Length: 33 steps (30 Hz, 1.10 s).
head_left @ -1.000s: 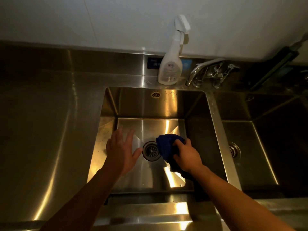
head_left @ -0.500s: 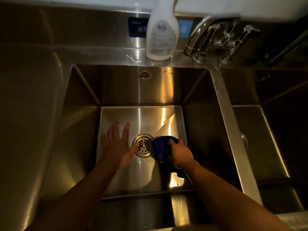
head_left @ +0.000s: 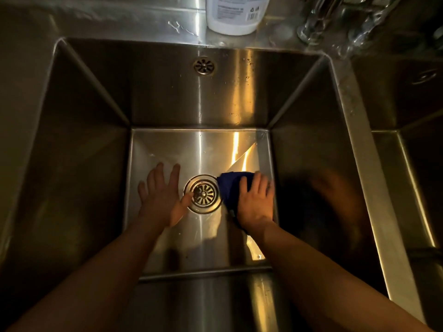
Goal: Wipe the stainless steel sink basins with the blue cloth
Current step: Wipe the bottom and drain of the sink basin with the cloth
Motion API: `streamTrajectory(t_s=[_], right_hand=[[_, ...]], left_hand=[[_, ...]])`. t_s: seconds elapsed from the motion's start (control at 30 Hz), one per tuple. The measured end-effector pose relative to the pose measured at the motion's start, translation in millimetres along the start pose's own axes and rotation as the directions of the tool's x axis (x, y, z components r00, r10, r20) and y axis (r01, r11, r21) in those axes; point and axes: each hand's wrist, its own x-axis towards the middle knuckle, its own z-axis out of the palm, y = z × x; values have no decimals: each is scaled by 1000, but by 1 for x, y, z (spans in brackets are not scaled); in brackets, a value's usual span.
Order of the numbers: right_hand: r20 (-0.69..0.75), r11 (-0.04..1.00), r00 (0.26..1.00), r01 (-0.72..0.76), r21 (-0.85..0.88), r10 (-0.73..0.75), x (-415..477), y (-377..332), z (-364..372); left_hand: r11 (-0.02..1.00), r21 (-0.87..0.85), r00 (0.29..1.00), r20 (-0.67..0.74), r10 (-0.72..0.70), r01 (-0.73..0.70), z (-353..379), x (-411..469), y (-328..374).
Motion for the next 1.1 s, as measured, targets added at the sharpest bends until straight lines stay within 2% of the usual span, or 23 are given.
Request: streamTrajectory(t_s=[0.07,0.13,0.2,0.43,0.63,0.73,0.9,1.1], right_hand=[[42,993,992,115,-2,-115,1,-3,10],[122,986,979,162,30,-165,3,-3,22],[154,984,972,171,50,-177,6,1,33],[105,987,982,158,-17,-155,10,5,58],[103,983,978,181,-4,-180,21,12,65],[52,980,979,196,18,-197,23,16,64],[-153,972,960,234,-26,-235,28,20,57],[-135,977,968,213,-2,-212,28,19,72]], left_hand=[[1000,21,1000,5,5,-6,3,2,-5],[999,34,1000,4,7,-7,6,2,-10],[999,34,1000,12,-4,4,8,4,-12],[999,49,1000,3,17,-17,31,18,-26],[996,88,990,134,-43,31,60,30,-46],[996,90,989,141,-31,18,67,32,-50],[994,111,994,104,-33,21,74,33,-52],[994,107,993,107,-42,30,78,35,-53]])
